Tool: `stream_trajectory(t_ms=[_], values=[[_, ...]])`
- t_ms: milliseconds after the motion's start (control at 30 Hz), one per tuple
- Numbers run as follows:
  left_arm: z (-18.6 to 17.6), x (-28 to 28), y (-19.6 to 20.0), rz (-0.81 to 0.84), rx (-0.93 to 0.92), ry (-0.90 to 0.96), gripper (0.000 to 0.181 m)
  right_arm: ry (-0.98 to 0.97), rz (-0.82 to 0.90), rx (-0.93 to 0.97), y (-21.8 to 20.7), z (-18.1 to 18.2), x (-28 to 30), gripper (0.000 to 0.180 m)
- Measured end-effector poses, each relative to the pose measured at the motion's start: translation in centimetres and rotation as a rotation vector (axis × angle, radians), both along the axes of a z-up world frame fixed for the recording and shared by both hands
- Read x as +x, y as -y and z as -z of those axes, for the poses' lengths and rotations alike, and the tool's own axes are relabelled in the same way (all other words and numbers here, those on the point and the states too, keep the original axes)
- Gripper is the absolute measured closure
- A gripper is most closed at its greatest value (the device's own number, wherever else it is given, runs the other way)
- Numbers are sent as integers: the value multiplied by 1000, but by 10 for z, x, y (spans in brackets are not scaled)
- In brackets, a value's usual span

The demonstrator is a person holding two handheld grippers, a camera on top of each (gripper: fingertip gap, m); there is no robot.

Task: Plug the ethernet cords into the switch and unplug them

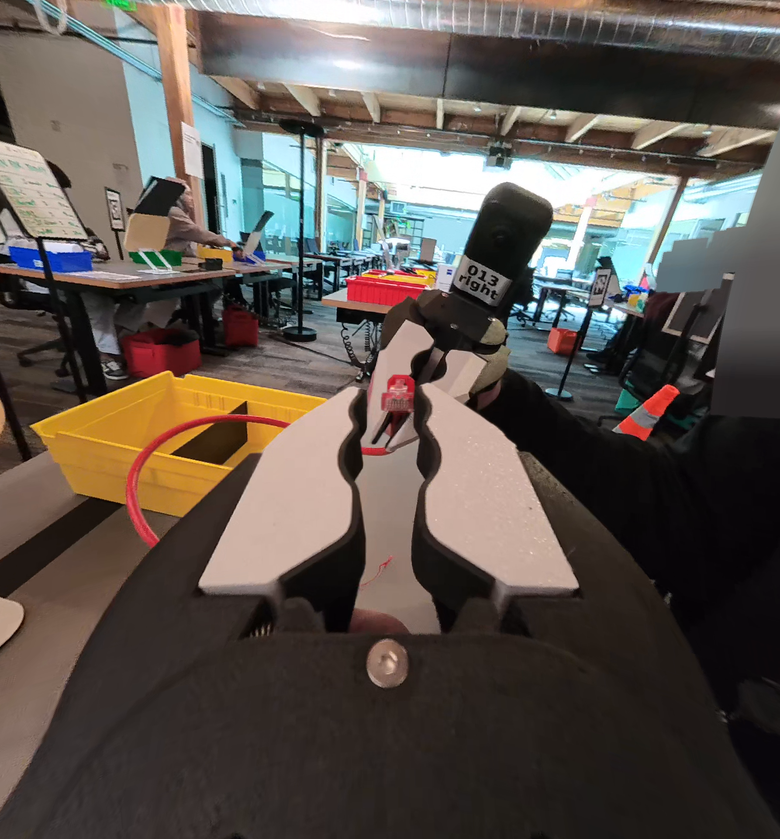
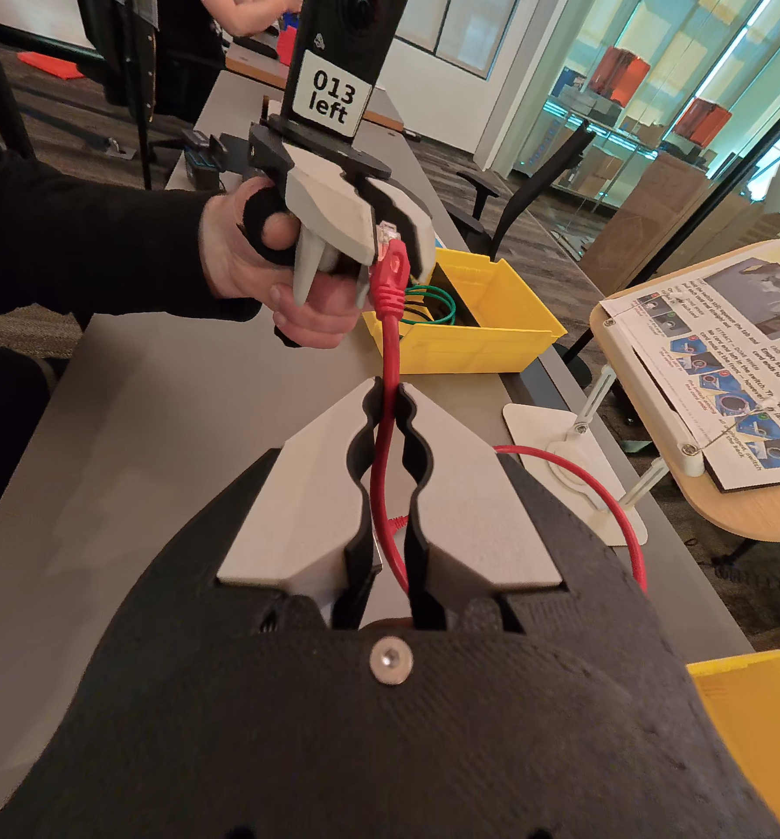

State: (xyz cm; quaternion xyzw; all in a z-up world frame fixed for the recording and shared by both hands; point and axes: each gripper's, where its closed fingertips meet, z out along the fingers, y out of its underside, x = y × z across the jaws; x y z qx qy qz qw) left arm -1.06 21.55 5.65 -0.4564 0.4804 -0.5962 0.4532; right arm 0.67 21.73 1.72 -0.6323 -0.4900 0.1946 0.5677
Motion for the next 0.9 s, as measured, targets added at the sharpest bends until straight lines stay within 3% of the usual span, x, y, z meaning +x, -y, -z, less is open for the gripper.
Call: stream_trajectory(t_ms=[300, 367, 433, 500, 567, 633, 733, 800, 900], values=[[0, 1, -2, -20, -7, -7, 169, -27, 35, 12, -6, -3, 2, 175], [-1, 0, -10, -49, -47, 9, 169, -61, 86, 26, -14, -8, 6, 151], [-3, -3, -25, -92, -113, 48, 169, -88, 126, 56, -18, -18, 10, 145], [-3, -8, -39, -130, -177, 84, 169, -120, 94, 76, -8, -32, 7, 157], [-5, -13, -50, -168, -223, 119, 169, -136, -108, -11, 25, -31, -13, 168], [-10, -18, -56, -180, -260, 161, 169, -129, -263, -147, 47, -16, -34, 148], [-18, -20, -53, -156, -285, 199, 169, -169, -231, -248, 24, 9, -58, 110], [-20, -20, -47, -139, -275, 199, 170, -315, -215, -305, 5, 10, -72, 106], [-18, -15, -37, -108, -229, 150, 169, -660, -220, -280, -16, -19, -72, 109]])
